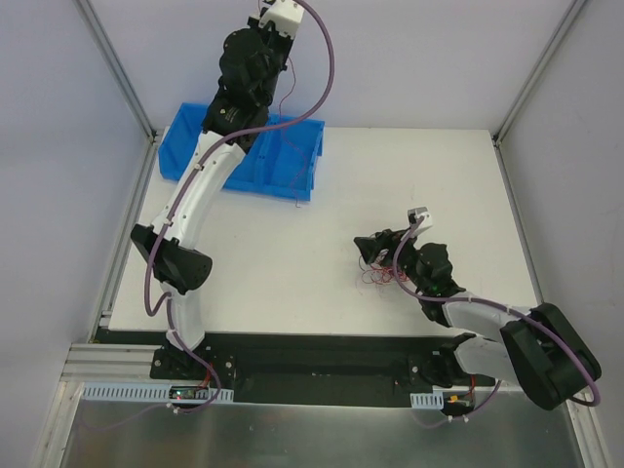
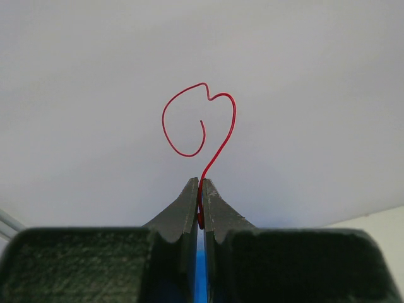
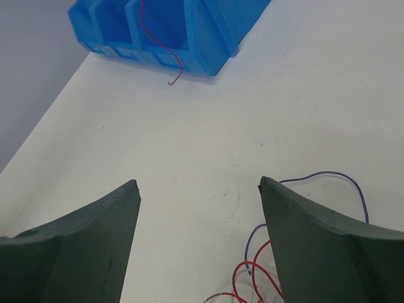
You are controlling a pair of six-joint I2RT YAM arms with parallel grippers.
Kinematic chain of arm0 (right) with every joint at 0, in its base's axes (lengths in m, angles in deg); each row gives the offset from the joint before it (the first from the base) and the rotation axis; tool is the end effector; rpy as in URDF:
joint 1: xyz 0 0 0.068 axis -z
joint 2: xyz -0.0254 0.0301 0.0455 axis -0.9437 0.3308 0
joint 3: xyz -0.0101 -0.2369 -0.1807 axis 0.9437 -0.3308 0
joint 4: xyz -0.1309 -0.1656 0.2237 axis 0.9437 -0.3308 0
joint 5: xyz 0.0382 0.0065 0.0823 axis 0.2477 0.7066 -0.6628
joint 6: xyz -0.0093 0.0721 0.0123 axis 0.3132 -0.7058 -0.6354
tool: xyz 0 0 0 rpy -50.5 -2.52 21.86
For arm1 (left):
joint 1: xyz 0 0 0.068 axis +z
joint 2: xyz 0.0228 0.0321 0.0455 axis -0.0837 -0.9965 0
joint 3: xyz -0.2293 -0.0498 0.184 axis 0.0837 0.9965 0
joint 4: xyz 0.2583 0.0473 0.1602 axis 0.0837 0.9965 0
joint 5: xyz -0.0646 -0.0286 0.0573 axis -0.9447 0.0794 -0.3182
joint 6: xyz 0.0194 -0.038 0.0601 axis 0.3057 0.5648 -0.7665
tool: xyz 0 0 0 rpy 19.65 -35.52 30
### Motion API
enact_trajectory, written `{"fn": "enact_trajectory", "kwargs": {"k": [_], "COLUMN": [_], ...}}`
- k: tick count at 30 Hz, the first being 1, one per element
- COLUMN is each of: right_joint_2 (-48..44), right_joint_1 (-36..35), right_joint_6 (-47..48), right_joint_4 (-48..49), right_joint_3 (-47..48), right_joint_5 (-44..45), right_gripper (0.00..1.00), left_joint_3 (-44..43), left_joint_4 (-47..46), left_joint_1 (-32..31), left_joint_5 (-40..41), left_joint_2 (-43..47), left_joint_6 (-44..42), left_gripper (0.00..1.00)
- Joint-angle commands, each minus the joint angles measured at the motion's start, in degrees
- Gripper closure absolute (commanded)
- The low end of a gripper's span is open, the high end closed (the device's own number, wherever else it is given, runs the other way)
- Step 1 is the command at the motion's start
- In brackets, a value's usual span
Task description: Untangle the cables
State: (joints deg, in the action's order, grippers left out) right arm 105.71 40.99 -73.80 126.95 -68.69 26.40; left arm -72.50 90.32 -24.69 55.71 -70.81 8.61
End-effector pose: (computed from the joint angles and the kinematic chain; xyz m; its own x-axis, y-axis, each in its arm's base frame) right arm 0.2258 0.1356 0.1801 -0.0986 0.1703 -0.9804 -0.5686 0.7990 0.1960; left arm 0.4391 -0.2246 0.5985 0.3494 0.2844 -0.8928 0.0363 0.9480 0.3162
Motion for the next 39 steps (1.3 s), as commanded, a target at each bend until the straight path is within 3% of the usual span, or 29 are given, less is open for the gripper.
{"fn": "enact_trajectory", "kwargs": {"k": [1,11,27,39], "right_joint_2": [1.5,4.1,3.3,3.7], "right_joint_1": [0.6,1.3,2.4,3.6], "right_joint_6": [-1.4,-2.8,-4.0,-4.9], "right_joint_4": [4.6,6.4,7.1,7.6], "right_joint_3": [2.5,3.1,2.2,2.1], "right_joint_5": [-2.2,-4.0,-4.6,-5.8], "right_gripper": [0.21,0.21,0.21,0.21], "left_joint_3": [-5.4,-1.8,33.4,26.9], "left_joint_4": [-9.4,-10.1,-11.5,-2.8], "left_joint_1": [1.5,4.5,5.3,10.4], "left_joint_5": [-2.7,-8.1,-10.8,-18.2], "left_joint_2": [0.4,1.4,3.0,-9.3], "left_joint_6": [-1.5,8.7,26.3,34.9], "left_gripper": [1.00,1.00,1.00,1.00]}}
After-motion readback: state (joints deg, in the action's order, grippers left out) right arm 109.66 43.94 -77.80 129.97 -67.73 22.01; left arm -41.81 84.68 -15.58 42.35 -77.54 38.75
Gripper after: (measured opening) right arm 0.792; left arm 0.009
